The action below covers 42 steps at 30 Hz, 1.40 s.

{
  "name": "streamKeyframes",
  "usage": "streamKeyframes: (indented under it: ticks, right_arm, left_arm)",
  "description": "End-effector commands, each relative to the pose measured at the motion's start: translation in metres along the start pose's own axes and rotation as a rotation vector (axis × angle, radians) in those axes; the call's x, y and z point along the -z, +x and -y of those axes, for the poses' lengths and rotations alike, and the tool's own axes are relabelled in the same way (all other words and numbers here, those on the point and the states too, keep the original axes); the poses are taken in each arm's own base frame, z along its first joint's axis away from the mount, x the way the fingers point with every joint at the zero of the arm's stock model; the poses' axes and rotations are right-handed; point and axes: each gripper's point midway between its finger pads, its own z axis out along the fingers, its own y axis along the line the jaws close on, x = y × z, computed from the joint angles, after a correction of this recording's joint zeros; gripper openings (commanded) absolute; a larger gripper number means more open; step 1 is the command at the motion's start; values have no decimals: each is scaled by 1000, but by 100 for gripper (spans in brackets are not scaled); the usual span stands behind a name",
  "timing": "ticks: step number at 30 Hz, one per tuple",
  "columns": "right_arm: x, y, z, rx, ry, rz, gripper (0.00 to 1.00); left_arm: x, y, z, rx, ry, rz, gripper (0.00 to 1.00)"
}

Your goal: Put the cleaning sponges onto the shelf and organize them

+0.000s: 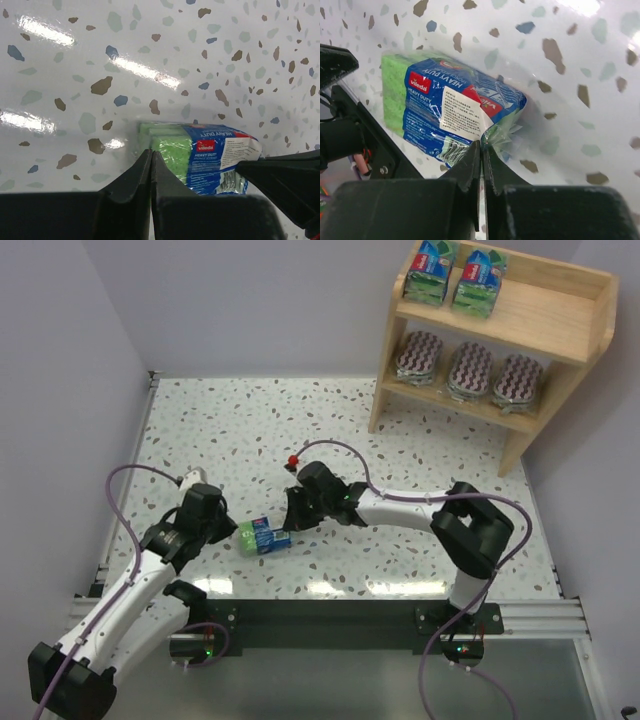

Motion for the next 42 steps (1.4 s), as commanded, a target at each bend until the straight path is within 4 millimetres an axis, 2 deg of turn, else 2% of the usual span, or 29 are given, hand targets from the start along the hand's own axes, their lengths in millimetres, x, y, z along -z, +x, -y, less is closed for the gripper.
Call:
streamKeyframes:
  ticks: [1,3,4,6,7,8,9,10,12,14,15,16,17,18,20,21,23,24,28,30,31,32,33,35,38,42]
  right_arm:
    - [40,-22,16,-46,22,69,0]
    - [55,-22,28,-93,8,76,0]
    - [75,-38,30,-131,-24,123,0]
    - [98,-46,36,-151,-36,167,0]
    - [112,-54,46,-167,-16,194,0]
    - [138,-67,38,-149,-40,258,0]
    - [152,-75,35,-144,-50,290,0]
    - [170,-85,40,-158,-44,335,0]
    - [217,-110,28,-140,-76,460,0]
    - [254,-132,38,-187,-45,572,0]
    - [289,-146,26,-175,-71,669,0]
    - [312,-159,31,-216,-68,746,0]
    - [333,-168,28,-222,-79,809,0]
    - [366,-180,20,-224,-83,906,0]
    - [406,-197,21,-260,-64,1039,0]
    - [435,-210,22,-285,-22,1148,0]
    - [466,-219,28,-350,11,1253,0]
    - [495,-228,33,-407,46,1363,0]
    - [554,-239,34,-495,53,1601,0]
    - [593,-236,52,-605,133,1784,0]
    - [599,-237,49,-604,119,1801,0]
    - [608,-236,61,-652,180,1861,0]
    - [619,-236,63,-678,202,1905,0]
    - [626,-238,80,-745,281,1962,0]
    - [641,-240,86,-784,310,2048,0]
    - [648,-246,104,-836,390,2121,0]
  left_arm:
    - [11,-25,16,43,50,78,7]
    - [16,-30,18,42,55,93,7]
    - [21,-39,23,44,65,117,7]
    - [26,-46,26,43,70,138,7]
    - [31,-54,30,42,81,158,7]
    - [33,-57,33,41,92,168,7]
    - [34,-60,37,41,102,176,7]
    - [35,-63,40,40,113,178,7]
    - [36,-67,47,39,137,187,7]
    - [35,-68,52,41,159,188,7]
    - [35,-68,55,38,168,187,7]
    - [33,-66,56,35,176,178,6]
    - [33,-66,58,34,184,178,6]
    - [32,-66,59,32,188,175,6]
    - [32,-65,61,27,197,170,5]
    - [32,-64,61,26,198,166,5]
    - [34,-64,63,21,208,165,5]
    - [35,-65,62,17,208,167,4]
    - [43,-67,63,17,228,181,4]
    - [47,-69,63,14,235,191,4]
    - [48,-69,63,15,238,194,4]
    - [48,-69,63,17,239,194,4]
    - [50,-69,63,14,244,195,4]
    - [51,-67,65,11,259,187,4]
    - [51,-65,67,4,271,175,4]
    - [53,-63,66,0,275,172,4]
